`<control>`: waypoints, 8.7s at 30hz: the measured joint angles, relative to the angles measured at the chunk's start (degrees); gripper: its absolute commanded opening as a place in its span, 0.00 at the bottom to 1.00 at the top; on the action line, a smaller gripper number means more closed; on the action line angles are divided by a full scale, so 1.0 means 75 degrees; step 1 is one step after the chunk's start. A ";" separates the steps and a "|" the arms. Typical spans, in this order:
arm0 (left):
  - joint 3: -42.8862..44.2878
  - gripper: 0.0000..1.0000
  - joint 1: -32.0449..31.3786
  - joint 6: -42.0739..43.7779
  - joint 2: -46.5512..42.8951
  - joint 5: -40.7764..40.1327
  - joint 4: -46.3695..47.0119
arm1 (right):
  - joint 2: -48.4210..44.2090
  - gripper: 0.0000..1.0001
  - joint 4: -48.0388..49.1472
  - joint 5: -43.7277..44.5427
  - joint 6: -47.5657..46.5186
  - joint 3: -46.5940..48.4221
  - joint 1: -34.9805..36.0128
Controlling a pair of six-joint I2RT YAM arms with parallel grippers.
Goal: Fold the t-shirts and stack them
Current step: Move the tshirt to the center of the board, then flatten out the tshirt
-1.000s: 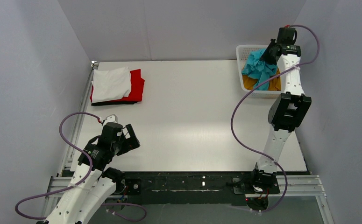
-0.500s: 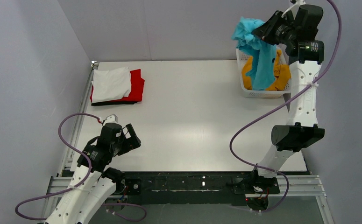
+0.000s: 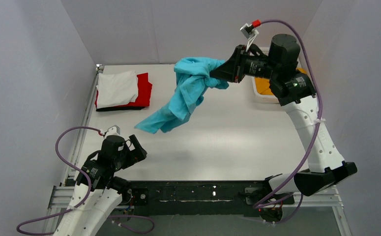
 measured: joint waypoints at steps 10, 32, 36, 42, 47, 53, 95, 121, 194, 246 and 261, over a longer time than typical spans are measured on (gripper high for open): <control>0.0000 0.98 0.0000 -0.0323 0.0032 -0.0137 -0.0629 | 0.0697 0.80 0.0361 0.2314 0.0210 -0.5960 -0.1702; -0.0638 0.98 -0.0012 -0.1014 0.4674 0.1757 0.2477 | 0.0286 0.74 0.0198 0.4858 -0.1673 -0.5149 0.1174; -0.0708 0.98 -0.0052 -0.1151 0.5333 0.1594 0.2868 | 0.1451 0.72 0.0067 0.5447 -0.1545 -0.4138 0.1693; -0.0353 0.86 -0.0262 -0.1323 0.6105 0.1376 0.2993 | 0.3366 0.72 -0.0618 0.6446 -0.1081 -0.2352 0.2189; 0.0058 0.55 -0.0510 -0.1376 0.6790 0.1174 0.2975 | 0.4791 0.72 -0.1291 0.7257 -0.1137 -0.0761 0.2221; 0.0312 0.00 -0.0729 -0.1384 0.7347 0.1035 0.3194 | 0.6158 0.73 -0.1620 0.7586 -0.1763 0.0697 0.2200; 0.1614 0.00 -0.0906 0.0557 0.1588 -0.1090 0.1982 | -0.3742 0.01 0.0047 0.8766 -0.2055 -0.4147 0.1711; 0.9081 0.00 -0.0912 0.3357 0.2320 0.0627 0.1399 | -0.4313 0.01 -0.0956 0.6277 -0.2317 0.1888 0.1705; 0.1582 0.98 -0.1614 -0.0918 0.8539 0.2736 0.3617 | 0.4680 0.82 -0.0580 0.4674 0.0871 -0.2987 -0.0428; 0.4497 0.98 0.0050 0.0402 1.0943 0.1964 0.2981 | 0.0746 0.86 -0.0233 0.4774 0.1282 -0.7842 -0.0184; 0.1475 0.98 0.1183 -0.0143 0.8367 0.1999 0.3474 | 0.4360 0.86 -0.1233 0.5202 0.0163 -0.3413 -0.1099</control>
